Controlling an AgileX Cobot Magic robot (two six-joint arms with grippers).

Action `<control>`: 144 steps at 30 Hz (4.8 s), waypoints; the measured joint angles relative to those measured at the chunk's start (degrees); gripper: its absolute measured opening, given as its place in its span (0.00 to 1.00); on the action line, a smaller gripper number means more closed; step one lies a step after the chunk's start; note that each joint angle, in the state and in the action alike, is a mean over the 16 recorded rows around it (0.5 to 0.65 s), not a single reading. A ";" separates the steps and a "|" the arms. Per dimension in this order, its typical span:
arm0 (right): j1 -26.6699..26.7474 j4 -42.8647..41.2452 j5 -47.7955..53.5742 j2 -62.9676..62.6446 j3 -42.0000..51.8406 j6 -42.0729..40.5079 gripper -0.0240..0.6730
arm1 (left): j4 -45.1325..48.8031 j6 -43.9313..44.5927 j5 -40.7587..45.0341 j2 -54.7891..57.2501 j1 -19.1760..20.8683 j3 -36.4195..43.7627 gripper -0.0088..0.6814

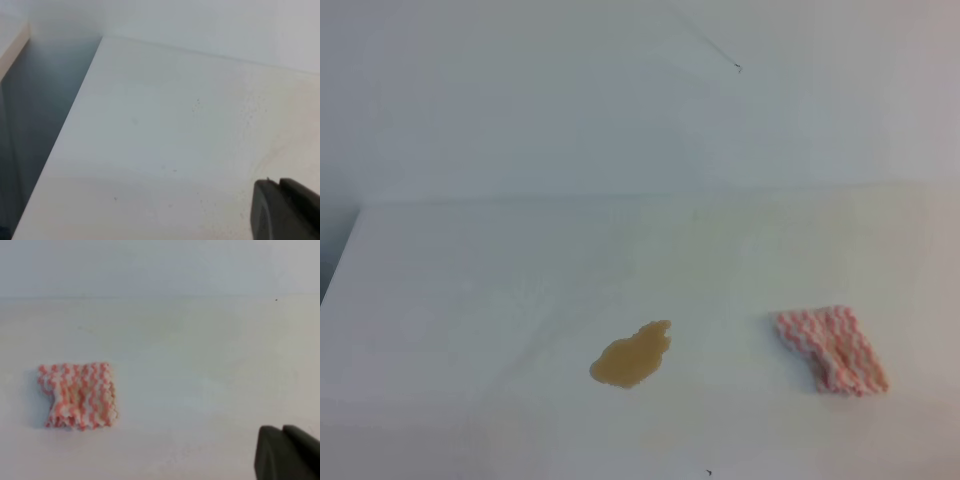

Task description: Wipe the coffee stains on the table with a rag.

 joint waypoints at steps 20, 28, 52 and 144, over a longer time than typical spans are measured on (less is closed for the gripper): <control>0.00 0.00 0.00 0.00 0.00 0.00 0.03 | 0.00 0.00 0.00 0.00 0.00 0.00 0.01; 0.00 0.00 0.00 0.00 0.00 0.00 0.03 | 0.00 0.00 0.00 0.00 0.00 0.00 0.01; 0.00 0.55 -1.32 0.00 0.00 0.00 0.03 | 0.00 0.00 0.00 0.00 0.00 0.00 0.01; 11.75 18.20 27.05 71.05 -54.59 -17.83 0.11 | 0.00 0.00 0.00 0.00 0.00 0.00 0.01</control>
